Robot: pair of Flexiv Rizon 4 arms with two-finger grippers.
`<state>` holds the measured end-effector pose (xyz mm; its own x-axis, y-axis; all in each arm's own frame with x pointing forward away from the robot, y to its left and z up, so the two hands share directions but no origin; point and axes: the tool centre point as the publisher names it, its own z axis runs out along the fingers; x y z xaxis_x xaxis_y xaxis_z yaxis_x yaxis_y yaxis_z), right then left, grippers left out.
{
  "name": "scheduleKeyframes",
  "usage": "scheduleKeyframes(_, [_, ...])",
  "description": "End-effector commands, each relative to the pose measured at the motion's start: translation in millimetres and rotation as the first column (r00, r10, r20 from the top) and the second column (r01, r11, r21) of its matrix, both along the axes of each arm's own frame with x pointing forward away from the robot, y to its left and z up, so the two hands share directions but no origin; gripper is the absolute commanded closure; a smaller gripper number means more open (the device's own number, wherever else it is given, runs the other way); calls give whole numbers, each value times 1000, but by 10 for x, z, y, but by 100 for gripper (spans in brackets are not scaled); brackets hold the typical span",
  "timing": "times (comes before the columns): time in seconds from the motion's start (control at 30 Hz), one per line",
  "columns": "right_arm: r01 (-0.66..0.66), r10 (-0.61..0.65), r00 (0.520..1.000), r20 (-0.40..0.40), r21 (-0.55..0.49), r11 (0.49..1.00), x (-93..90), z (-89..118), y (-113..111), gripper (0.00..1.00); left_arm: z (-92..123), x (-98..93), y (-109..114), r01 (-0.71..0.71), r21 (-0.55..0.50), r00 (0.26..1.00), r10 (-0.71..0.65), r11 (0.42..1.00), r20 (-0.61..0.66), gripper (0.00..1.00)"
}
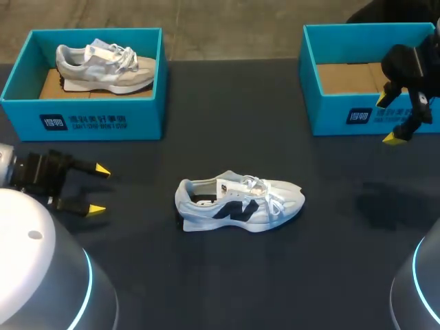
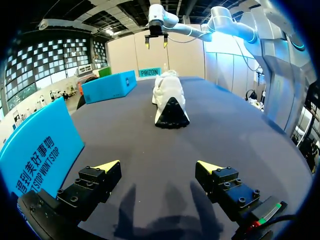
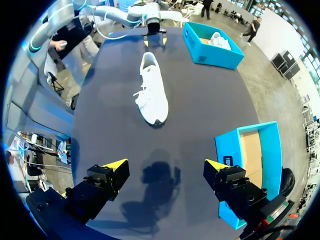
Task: Take the shoe out of the shoebox, open the shoe tongue, remove and reinsert the insole, then place the shoe into the shoebox
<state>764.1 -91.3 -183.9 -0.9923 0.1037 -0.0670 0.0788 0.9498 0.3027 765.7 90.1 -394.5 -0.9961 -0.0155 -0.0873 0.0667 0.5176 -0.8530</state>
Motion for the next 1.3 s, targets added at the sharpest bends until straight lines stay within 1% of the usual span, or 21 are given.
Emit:
scheduleKeyframes(0.03, [1, -1, 1000, -1, -3, 1000, 4, -3, 6, 0, 0, 1, 0, 1, 0, 1000, -1, 1000, 0, 0])
scheduleKeyframes(0.53, [1, -1, 1000, -1, -3, 1000, 4, -3, 6, 0, 0, 1, 0, 1, 0, 1000, -1, 1000, 0, 0])
scheduleKeyframes(0.63, [1, -1, 1000, -1, -3, 1000, 4, -3, 6, 0, -11, 4, -37, -12, -19, 1000, 12, 1000, -13, 0])
scheduleKeyframes(0.8, [1, -1, 1000, -1, -3, 1000, 4, -3, 6, 0, -13, -30, -163, -35, -56, 999, 34, 998, -20, 0])
scheduleKeyframes(0.9, [1, -1, 1000, -1, -3, 1000, 4, -3, 6, 0, -60, -76, -295, -23, -58, 999, 21, 998, -31, 0])
scheduleKeyframes(1.07, [1, -1, 1000, -1, -3, 1000, 4, -3, 6, 0, -174, -122, -535, -16, -94, 998, 9, 995, -70, 0])
scheduleKeyframes(1.2, [1, -1, 1000, -1, -3, 1000, 4, -3, 6, 0, -197, -161, -697, -15, -122, 996, 3, 992, -91, 0])
scheduleKeyframes(1.3, [1, -1, 1000, -1, -3, 1000, 4, -3, 6, 0, -193, -179, -778, -12, -128, 995, -2, 992, -103, 0])
